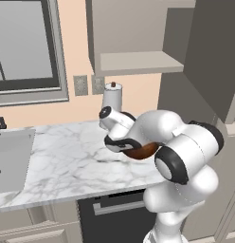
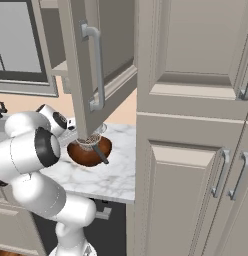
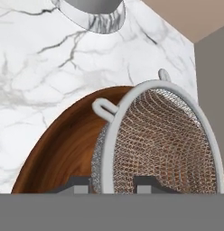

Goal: Open the cabinet and setup a tea strainer by placing it in the bowl upright.

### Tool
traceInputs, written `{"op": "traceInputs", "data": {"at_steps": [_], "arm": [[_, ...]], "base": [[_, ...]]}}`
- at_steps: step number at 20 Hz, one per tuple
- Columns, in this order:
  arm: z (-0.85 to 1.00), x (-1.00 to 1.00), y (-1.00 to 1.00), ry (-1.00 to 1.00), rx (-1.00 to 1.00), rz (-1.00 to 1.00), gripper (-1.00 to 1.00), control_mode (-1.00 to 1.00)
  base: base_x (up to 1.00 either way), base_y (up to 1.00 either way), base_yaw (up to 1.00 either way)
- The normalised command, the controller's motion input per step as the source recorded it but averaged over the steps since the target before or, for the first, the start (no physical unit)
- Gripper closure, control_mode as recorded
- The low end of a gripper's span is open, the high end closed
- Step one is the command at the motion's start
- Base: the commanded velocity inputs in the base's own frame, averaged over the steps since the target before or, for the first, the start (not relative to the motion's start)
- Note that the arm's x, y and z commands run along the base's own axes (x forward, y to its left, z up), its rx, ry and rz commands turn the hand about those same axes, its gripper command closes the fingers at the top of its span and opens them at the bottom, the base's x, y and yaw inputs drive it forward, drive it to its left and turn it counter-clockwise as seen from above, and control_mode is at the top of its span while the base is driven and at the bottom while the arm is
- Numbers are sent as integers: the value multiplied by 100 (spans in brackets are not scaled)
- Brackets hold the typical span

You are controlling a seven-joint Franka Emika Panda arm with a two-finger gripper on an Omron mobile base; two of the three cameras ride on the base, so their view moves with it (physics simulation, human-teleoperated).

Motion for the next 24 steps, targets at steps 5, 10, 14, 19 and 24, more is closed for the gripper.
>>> {"op": "traceInputs", "data": {"at_steps": [5,10,14,19,24], "arm": [[-36,0,0,3,0,0,100,-100],[-9,0,1,0,0,0,100,-100],[-2,0,4,0,0,0,100,-100],[0,0,0,0,0,0,-100,-100],[0,0,0,0,0,0,-100,-100]], "base": [[0,0,0],[0,0,0],[0,0,0],[0,0,0],[0,0,0]]}}
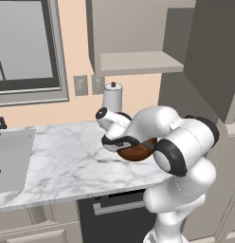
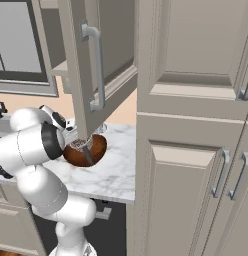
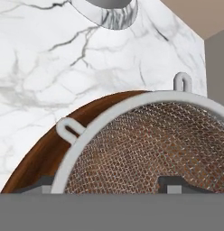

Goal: Open the cabinet and setup a tea strainer by placing it in the bowl upright.

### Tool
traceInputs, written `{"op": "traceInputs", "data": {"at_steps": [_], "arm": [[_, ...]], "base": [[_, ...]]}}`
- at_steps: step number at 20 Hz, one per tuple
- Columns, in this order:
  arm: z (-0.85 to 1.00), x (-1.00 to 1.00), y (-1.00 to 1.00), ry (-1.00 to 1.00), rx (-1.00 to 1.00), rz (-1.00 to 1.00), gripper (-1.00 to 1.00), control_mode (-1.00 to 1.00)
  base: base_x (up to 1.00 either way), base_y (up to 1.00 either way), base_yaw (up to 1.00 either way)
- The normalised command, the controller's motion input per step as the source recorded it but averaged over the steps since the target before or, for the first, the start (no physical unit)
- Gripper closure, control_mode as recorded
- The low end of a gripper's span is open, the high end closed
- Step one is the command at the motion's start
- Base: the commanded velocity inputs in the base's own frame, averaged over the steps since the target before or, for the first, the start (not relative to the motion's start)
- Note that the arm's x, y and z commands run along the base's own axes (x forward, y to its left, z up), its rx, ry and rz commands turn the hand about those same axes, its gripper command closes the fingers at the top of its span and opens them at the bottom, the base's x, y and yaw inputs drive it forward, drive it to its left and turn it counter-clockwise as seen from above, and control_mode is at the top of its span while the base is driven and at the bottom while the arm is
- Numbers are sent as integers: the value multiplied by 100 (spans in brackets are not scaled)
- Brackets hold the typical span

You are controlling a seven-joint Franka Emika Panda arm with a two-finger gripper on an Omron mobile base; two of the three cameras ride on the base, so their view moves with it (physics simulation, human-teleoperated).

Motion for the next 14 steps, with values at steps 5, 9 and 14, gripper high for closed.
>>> {"op": "traceInputs", "data": {"at_steps": [5,9,14], "arm": [[0,0,0,0,0,0,-100,-100],[3,0,0,1,0,0,-100,-100],[8,0,0,0,1,0,-100,-100]], "base": [[0,0,0],[0,0,0],[0,0,0]]}}
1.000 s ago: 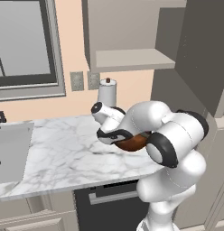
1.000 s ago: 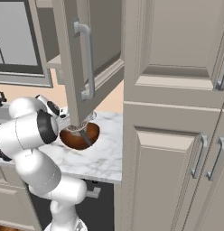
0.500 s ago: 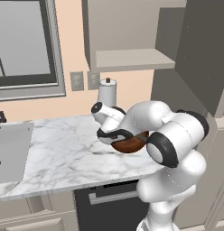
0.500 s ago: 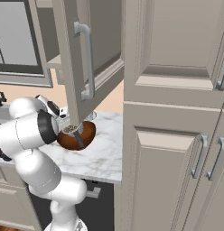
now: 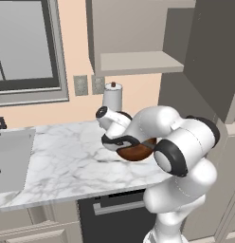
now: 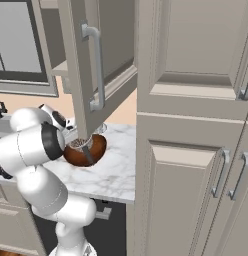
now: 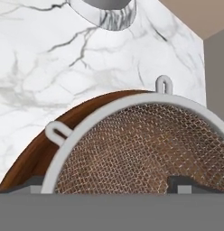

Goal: Open the cabinet and setup a tea strainer by placing it in the bowl upright.

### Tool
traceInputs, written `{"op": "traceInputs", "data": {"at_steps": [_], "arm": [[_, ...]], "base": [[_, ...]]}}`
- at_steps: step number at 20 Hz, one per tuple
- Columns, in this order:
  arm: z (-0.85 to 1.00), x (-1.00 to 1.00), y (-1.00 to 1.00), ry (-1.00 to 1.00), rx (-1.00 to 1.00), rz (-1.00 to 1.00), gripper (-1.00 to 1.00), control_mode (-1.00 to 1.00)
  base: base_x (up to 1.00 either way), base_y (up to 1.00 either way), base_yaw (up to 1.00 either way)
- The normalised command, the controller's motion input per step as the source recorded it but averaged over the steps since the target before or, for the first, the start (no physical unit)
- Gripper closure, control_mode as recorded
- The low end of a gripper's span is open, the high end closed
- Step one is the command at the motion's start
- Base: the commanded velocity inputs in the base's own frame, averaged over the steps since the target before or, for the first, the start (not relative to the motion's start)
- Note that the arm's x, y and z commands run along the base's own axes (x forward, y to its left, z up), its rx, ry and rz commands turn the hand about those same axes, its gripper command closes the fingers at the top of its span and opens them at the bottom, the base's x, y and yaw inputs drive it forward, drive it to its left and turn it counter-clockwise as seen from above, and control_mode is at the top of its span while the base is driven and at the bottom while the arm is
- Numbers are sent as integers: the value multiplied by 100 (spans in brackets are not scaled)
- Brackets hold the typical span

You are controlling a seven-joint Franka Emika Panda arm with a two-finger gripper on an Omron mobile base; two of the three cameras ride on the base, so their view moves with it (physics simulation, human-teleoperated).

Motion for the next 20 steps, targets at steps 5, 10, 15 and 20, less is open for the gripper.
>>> {"op": "traceInputs", "data": {"at_steps": [5,10,15,20], "arm": [[16,-5,0,0,3,0,-100,-100],[14,-5,0,0,0,0,-100,-100],[23,-3,0,0,1,0,-100,-100],[41,0,0,4,3,0,-100,-100]], "base": [[0,0,0],[0,0,0],[0,0,0],[0,0,0]]}}
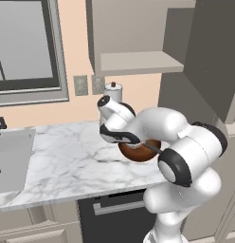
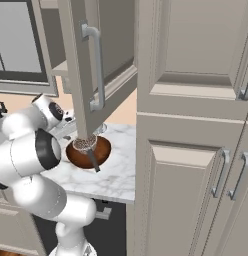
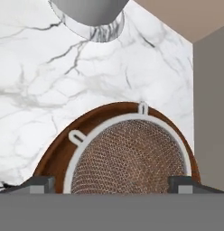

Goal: Open the cabinet and setup a tea strainer by placing it in the bowl upright.

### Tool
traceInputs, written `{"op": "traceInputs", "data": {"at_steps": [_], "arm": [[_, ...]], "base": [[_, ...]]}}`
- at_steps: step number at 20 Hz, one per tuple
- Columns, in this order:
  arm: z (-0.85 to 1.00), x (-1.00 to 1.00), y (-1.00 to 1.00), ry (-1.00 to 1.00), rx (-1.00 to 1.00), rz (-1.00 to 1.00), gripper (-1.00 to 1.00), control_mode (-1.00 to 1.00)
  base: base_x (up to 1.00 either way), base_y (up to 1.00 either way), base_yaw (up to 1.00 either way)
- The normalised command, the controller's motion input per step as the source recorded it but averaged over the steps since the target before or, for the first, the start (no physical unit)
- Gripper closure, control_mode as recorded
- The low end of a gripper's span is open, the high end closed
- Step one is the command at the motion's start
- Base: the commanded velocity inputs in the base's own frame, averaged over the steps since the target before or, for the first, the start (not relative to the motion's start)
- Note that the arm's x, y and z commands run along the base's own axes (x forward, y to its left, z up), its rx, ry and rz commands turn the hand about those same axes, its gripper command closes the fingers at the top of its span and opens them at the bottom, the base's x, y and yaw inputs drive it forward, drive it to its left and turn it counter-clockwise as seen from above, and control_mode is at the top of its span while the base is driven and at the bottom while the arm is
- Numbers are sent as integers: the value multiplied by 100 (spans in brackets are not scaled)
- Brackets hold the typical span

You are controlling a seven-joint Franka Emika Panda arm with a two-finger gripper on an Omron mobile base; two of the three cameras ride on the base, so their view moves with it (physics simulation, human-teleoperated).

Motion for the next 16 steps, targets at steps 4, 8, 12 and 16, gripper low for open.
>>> {"op": "traceInputs", "data": {"at_steps": [4,8,12,16], "arm": [[32,-2,0,2,1,0,-100,-100],[25,-16,0,2,1,0,-100,-100],[6,-50,0,0,3,-3,-100,-100],[2,-71,-17,6,10,-12,-100,-100]], "base": [[0,0,0],[0,0,0],[0,0,0],[0,0,0]]}}
